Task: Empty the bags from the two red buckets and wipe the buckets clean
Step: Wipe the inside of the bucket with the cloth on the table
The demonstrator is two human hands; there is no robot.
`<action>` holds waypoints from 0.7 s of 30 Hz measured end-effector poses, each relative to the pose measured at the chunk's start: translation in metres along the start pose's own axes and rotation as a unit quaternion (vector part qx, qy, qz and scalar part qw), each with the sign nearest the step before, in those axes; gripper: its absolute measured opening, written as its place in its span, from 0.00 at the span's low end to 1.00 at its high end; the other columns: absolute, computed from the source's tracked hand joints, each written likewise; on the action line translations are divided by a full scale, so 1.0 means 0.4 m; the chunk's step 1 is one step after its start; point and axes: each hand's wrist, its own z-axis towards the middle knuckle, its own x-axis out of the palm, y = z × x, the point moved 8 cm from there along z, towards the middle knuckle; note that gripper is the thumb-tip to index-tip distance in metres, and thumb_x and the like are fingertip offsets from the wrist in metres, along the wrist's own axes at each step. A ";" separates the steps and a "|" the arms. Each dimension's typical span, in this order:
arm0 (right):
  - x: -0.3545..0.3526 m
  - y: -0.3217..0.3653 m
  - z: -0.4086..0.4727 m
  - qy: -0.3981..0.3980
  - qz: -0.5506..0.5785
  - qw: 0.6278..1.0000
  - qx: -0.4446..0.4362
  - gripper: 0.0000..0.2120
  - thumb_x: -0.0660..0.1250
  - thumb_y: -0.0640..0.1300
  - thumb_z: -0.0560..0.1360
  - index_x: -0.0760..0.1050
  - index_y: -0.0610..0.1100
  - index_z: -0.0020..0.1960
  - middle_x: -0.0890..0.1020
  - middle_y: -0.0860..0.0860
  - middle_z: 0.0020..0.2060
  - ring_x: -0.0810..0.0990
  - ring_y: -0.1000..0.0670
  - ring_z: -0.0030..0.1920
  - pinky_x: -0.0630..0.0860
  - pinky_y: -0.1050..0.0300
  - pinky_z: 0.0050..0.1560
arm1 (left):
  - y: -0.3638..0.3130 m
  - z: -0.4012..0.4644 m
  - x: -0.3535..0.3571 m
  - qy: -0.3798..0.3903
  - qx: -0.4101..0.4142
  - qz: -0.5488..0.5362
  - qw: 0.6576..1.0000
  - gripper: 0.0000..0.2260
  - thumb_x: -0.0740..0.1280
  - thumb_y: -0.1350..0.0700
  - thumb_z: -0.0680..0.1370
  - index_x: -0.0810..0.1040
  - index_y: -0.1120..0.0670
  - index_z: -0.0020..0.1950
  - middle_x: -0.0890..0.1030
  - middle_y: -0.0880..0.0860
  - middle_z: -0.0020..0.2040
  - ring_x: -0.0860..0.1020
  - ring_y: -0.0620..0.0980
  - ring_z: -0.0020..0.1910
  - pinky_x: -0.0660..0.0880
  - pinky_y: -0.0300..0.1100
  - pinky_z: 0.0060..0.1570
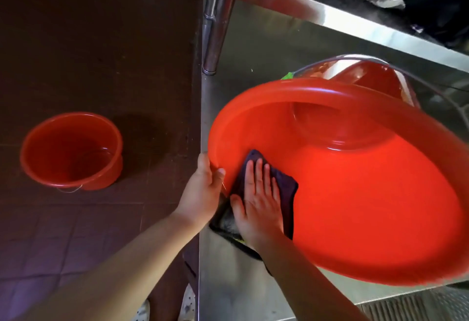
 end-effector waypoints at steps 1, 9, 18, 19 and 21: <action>-0.005 -0.006 0.003 -0.003 0.006 1.000 0.007 0.36 0.50 0.55 0.72 0.53 0.40 0.76 0.58 0.41 0.75 0.57 0.41 0.75 0.57 0.44 0.73 | -0.011 -0.003 -0.002 0.004 0.006 0.005 1.000 0.10 0.60 0.59 0.81 0.63 0.45 0.44 0.75 0.48 0.38 0.74 0.41 0.34 0.74 0.49 0.43; -0.006 -0.194 0.197 -0.001 -0.017 0.996 0.092 0.32 0.54 0.53 0.80 0.46 0.44 0.78 0.52 0.45 0.77 0.51 0.46 0.77 0.49 0.51 0.75 | -0.146 0.004 -0.076 0.025 0.105 0.117 0.987 0.06 0.59 0.54 0.81 0.64 0.43 0.53 0.78 0.45 0.40 0.77 0.41 0.39 0.74 0.45 0.43; 0.009 -0.299 0.304 0.031 -0.033 0.985 0.164 0.32 0.46 0.63 0.79 0.46 0.49 0.78 0.49 0.49 0.78 0.46 0.47 0.77 0.44 0.46 0.74 | 0.011 0.002 -0.038 0.034 -0.037 0.054 0.997 0.03 0.60 0.54 0.81 0.69 0.51 0.48 0.77 0.55 0.44 0.80 0.54 0.44 0.78 0.58 0.48; 0.011 -0.299 0.303 0.038 -0.032 0.985 0.167 0.32 0.45 0.63 0.78 0.45 0.49 0.78 0.48 0.49 0.78 0.46 0.47 0.77 0.43 0.45 0.74 | 0.036 -0.006 -0.017 0.056 -0.070 0.033 0.995 0.02 0.60 0.55 0.81 0.69 0.50 0.48 0.78 0.55 0.45 0.81 0.52 0.44 0.80 0.55 0.49; 0.011 -0.290 0.293 0.040 -0.027 0.984 0.173 0.32 0.45 0.63 0.79 0.45 0.49 0.78 0.48 0.48 0.78 0.46 0.46 0.77 0.42 0.45 0.75 | 0.061 -0.017 0.013 0.080 -0.101 -0.028 0.991 0.04 0.59 0.57 0.81 0.68 0.47 0.50 0.78 0.54 0.50 0.81 0.46 0.47 0.81 0.45 0.48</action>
